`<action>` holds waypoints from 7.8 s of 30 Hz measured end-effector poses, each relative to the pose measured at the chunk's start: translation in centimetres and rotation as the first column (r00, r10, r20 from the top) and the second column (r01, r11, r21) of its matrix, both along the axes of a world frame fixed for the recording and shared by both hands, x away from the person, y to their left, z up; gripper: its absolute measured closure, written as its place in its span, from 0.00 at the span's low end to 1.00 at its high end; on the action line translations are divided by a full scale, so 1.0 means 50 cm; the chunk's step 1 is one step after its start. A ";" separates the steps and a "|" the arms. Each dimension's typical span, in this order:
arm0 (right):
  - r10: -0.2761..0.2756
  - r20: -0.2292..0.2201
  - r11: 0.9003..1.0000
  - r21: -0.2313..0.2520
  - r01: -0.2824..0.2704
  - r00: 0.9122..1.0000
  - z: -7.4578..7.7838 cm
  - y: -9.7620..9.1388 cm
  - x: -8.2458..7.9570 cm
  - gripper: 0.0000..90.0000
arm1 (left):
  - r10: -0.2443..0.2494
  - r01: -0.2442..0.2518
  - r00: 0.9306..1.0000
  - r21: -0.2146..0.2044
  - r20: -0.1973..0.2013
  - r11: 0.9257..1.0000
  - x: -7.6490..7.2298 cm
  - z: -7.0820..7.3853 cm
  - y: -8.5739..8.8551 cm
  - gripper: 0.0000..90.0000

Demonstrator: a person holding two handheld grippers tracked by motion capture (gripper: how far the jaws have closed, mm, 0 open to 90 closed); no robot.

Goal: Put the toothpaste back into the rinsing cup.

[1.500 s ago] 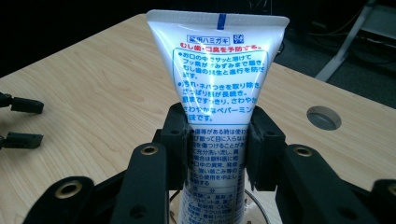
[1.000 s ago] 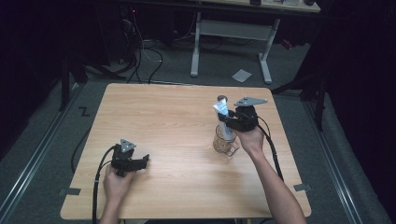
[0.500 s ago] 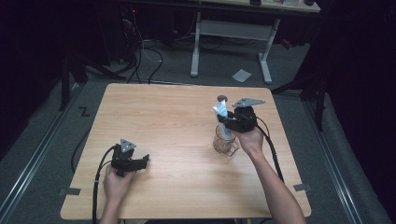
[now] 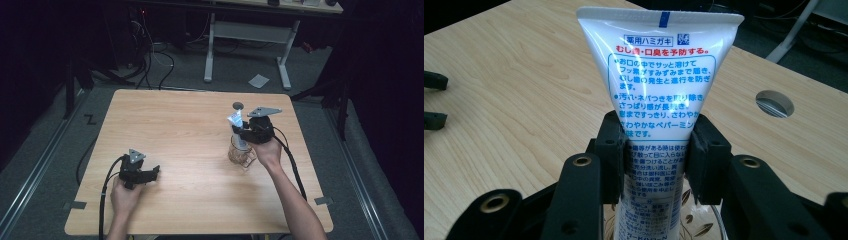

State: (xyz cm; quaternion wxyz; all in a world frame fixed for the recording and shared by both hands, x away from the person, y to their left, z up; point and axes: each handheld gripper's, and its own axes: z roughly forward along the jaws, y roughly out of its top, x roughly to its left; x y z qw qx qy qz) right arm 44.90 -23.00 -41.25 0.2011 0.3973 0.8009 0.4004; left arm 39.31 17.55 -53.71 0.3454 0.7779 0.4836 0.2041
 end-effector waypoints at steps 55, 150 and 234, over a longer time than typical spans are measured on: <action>-0.017 -0.005 0.999 0.034 0.017 1.000 -0.069 -0.013 -0.032 0.70 | 0.000 0.000 1.000 0.001 0.000 1.000 0.000 0.000 0.000 0.22; -0.031 0.039 0.994 0.102 0.027 0.999 -0.033 -0.069 -0.114 0.46 | 0.001 -0.001 1.000 -0.001 0.001 1.000 0.000 0.000 0.000 0.22; -0.241 0.039 0.958 0.167 0.232 0.970 -0.046 -0.214 -0.161 0.49 | 0.001 -0.001 1.000 -0.001 0.001 1.000 0.000 0.000 0.000 0.23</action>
